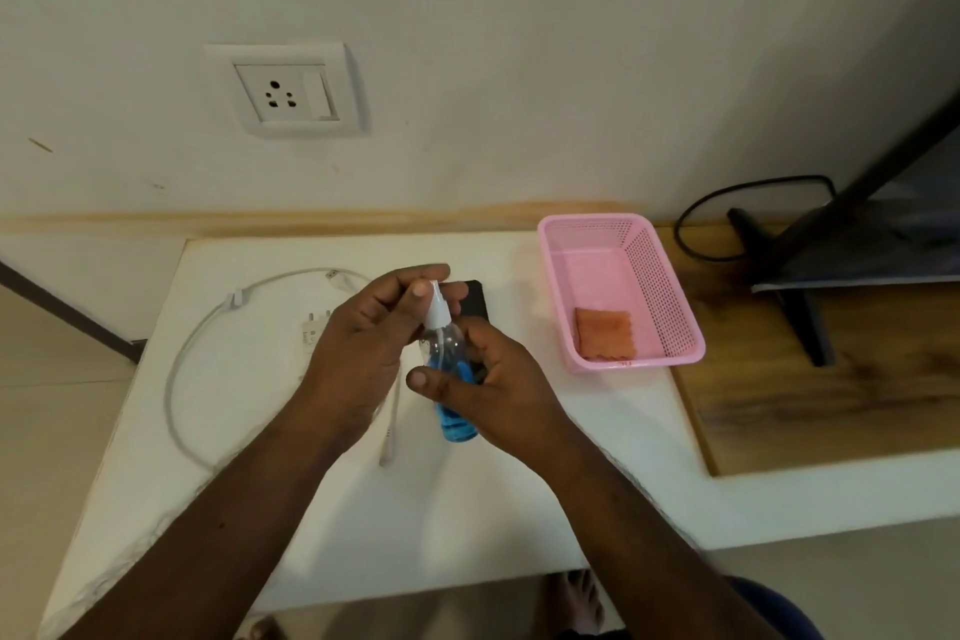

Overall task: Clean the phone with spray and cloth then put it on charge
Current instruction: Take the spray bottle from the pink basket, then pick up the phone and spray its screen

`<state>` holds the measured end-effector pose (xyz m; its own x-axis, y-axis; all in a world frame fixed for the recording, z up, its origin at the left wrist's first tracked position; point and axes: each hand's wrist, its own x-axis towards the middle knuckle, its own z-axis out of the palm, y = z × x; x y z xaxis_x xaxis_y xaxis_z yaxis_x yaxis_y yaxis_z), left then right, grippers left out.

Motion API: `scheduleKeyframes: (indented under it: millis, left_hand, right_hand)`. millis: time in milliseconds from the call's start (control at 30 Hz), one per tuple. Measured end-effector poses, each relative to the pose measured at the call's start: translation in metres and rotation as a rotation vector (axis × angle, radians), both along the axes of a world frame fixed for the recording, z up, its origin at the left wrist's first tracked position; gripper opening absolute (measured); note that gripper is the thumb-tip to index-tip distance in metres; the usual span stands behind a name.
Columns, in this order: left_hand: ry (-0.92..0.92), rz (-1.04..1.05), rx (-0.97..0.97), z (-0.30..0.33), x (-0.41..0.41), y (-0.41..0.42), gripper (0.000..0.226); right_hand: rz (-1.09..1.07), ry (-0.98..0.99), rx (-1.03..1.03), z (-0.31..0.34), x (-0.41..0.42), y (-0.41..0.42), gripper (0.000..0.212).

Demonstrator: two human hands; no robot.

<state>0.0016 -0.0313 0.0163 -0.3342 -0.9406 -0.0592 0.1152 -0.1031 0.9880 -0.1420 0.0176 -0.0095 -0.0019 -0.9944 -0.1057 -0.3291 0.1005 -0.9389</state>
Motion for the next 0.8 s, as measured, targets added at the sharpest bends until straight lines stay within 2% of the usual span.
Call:
scheduleKeyframes:
  millis: [100,167,267,333,467,600,700,800]
  left_hand:
    - [-0.05,0.044,0.043,-0.006,-0.001,0.001,0.045]
    - [-0.185,0.103,0.045,-0.015,-0.002,0.001,0.038]
    - [-0.629,0.175,-0.067,-0.035,0.001,0.004,0.029]
    - [-0.887,0.128,-0.158,-0.049,-0.002,0.01,0.043]
    - [-1.256,0.049,-0.276,-0.07,-0.031,0.009,0.064]
    - [-1.409,0.072,-0.293,-0.071,-0.067,-0.007,0.08]
    - [-1.484,0.082,-0.216,-0.071,-0.084,-0.018,0.102]
    - [-1.475,0.118,-0.118,-0.071,-0.094,-0.027,0.107]
  right_hand:
    - [-0.061,-0.079,-0.041,0.007,-0.009,-0.004,0.047]
    - [-0.14,-0.129,-0.072,0.013,-0.02,-0.007,0.043]
    - [-0.268,-0.201,-0.114,0.018,-0.04,-0.011,0.038]
    - [-0.345,-0.256,-0.147,0.02,-0.051,-0.012,0.042]
    - [-0.436,-0.305,-0.171,0.021,-0.064,-0.014,0.042]
    - [-0.435,-0.233,-0.164,0.017,-0.063,-0.014,0.039]
    - [-0.407,-0.186,-0.122,0.011,-0.059,-0.015,0.037]
    - [-0.389,-0.137,-0.104,0.007,-0.056,-0.016,0.042]
